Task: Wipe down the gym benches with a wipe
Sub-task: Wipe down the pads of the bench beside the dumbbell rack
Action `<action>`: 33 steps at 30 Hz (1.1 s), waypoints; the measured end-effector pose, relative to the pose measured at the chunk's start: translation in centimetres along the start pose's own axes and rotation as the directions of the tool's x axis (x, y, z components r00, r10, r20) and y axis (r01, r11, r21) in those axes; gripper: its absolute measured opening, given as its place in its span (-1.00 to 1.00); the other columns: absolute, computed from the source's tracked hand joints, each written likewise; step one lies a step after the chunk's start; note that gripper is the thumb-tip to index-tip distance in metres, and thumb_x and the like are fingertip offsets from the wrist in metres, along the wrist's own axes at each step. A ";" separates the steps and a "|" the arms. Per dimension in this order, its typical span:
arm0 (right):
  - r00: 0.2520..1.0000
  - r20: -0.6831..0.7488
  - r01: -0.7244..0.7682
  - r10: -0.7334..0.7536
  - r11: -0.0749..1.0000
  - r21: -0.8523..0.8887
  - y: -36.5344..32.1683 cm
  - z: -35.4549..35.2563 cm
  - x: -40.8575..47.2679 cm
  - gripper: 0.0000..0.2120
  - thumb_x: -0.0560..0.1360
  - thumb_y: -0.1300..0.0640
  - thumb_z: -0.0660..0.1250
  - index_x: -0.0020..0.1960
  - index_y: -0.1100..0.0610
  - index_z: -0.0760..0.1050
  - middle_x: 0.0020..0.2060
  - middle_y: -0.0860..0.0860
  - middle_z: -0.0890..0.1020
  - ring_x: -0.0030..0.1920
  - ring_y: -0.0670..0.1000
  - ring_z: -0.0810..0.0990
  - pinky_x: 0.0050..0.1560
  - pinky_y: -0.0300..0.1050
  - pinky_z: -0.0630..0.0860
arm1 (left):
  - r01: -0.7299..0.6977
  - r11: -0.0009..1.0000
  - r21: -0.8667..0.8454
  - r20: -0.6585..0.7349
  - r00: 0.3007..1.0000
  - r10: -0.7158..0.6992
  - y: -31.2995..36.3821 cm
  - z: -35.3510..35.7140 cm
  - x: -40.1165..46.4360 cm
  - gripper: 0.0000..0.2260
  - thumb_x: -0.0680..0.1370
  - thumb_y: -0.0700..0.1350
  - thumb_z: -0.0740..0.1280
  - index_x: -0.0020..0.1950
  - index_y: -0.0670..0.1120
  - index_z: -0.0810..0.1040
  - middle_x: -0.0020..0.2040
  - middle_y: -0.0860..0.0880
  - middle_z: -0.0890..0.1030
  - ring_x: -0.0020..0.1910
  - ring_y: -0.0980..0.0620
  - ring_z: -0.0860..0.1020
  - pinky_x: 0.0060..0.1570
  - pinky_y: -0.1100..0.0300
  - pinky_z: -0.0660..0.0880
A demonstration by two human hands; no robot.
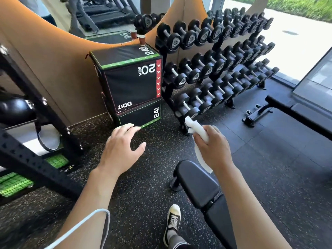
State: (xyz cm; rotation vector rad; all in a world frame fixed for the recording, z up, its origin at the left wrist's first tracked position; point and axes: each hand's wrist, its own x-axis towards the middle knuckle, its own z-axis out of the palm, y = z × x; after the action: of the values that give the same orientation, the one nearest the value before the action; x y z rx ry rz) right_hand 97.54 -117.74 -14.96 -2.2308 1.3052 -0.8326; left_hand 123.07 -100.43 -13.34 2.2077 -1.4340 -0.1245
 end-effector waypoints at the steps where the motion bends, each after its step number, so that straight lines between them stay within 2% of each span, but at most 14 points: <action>1: 1.000 0.000 -0.001 0.001 1.000 0.005 0.2 0.5 1.0 -0.78 0.62 -0.13 0.35 0.20 -0.06 0.56 0.02 -0.21 0.55 -0.12 -0.07 0.53 -0.12 -0.06 0.38 | 0.005 1.000 0.008 -0.003 1.000 -0.005 -0.3 0.2 0.9 -0.48 0.60 0.16 0.36 0.53 0.03 0.45 0.54 0.02 0.42 0.56 -0.03 0.29 0.50 -0.19 0.36; 7: 1.000 0.002 -0.025 0.025 0.998 0.066 2.9 2.8 8.7 -0.83 0.61 -0.14 0.34 0.15 -0.11 0.55 0.02 -0.22 0.56 -0.09 -0.08 0.53 -0.09 -0.04 0.43 | 0.005 0.999 0.050 -0.009 1.000 -0.004 -0.1 2.2 8.9 -0.49 0.60 0.16 0.35 0.52 0.03 0.46 0.54 0.02 0.41 0.58 -0.03 0.26 0.55 -0.15 0.29; 17: 1.000 -0.007 0.019 -0.019 0.996 0.083 6.0 3.8 24.3 -0.82 0.61 -0.14 0.34 0.12 -0.08 0.54 -0.05 -0.18 0.54 -0.12 -0.07 0.52 -0.11 -0.05 0.41 | 0.004 0.997 0.072 -0.051 0.999 -0.001 1.5 3.6 23.3 -0.49 0.59 0.13 0.38 0.50 0.00 0.49 0.52 0.01 0.44 0.56 -0.04 0.29 0.52 -0.15 0.34; 20: 1.000 -0.007 0.025 -0.024 0.995 0.099 6.2 4.5 27.1 -0.84 0.61 -0.16 0.33 0.11 -0.11 0.53 -0.05 -0.21 0.54 -0.14 -0.16 0.51 -0.12 -0.05 0.41 | -0.011 0.998 0.063 -0.045 0.999 0.014 2.0 4.1 26.7 -0.49 0.59 0.13 0.37 0.51 0.01 0.48 0.52 0.02 0.43 0.56 -0.02 0.27 0.53 -0.13 0.31; 28: 0.994 -0.054 -0.092 0.095 0.994 0.052 7.6 6.8 33.5 -0.86 0.61 -0.14 0.34 0.11 -0.11 0.53 -0.01 -0.22 0.55 -0.11 -0.08 0.54 -0.09 -0.04 0.45 | -0.099 0.995 -0.015 0.005 0.995 0.099 0.9 6.3 37.8 -0.51 0.59 0.13 0.37 0.50 0.03 0.49 0.52 0.03 0.43 0.56 0.00 0.26 0.55 -0.13 0.29; 33: 0.969 -0.144 -0.200 0.202 0.979 0.029 7.2 9.6 37.8 -0.83 0.61 -0.12 0.34 0.11 -0.06 0.56 0.00 -0.19 0.57 -0.11 -0.03 0.55 -0.06 -0.01 0.48 | -0.234 0.968 -0.087 0.047 0.970 0.239 -1.1 7.8 46.3 -0.51 0.58 0.13 0.38 0.50 0.05 0.49 0.51 0.06 0.43 0.55 0.02 0.26 0.55 -0.10 0.29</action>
State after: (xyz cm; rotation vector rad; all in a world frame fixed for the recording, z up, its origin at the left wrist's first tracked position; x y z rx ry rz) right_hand 113.81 -153.86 -15.80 -2.0156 1.5575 -0.9391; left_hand 141.77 -143.47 -11.89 1.9655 -1.6810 -0.1614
